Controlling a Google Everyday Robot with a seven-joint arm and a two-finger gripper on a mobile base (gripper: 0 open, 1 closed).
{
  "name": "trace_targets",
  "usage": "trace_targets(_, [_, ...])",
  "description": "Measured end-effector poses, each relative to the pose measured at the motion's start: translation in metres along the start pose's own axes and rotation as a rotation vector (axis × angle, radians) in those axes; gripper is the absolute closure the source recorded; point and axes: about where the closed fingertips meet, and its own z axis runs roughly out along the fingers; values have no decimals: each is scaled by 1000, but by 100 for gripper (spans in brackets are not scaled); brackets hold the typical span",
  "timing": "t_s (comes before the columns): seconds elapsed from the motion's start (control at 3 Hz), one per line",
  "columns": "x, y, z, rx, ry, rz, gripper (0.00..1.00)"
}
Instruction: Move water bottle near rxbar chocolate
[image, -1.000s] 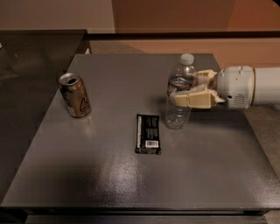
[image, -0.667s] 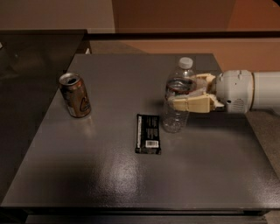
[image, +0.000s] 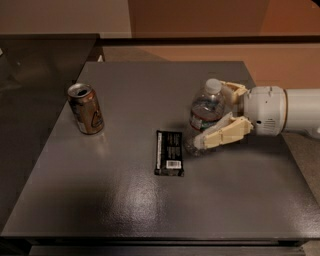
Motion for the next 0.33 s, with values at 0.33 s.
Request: trace_targets(0.33, [0, 0, 0, 0, 0, 0, 0])
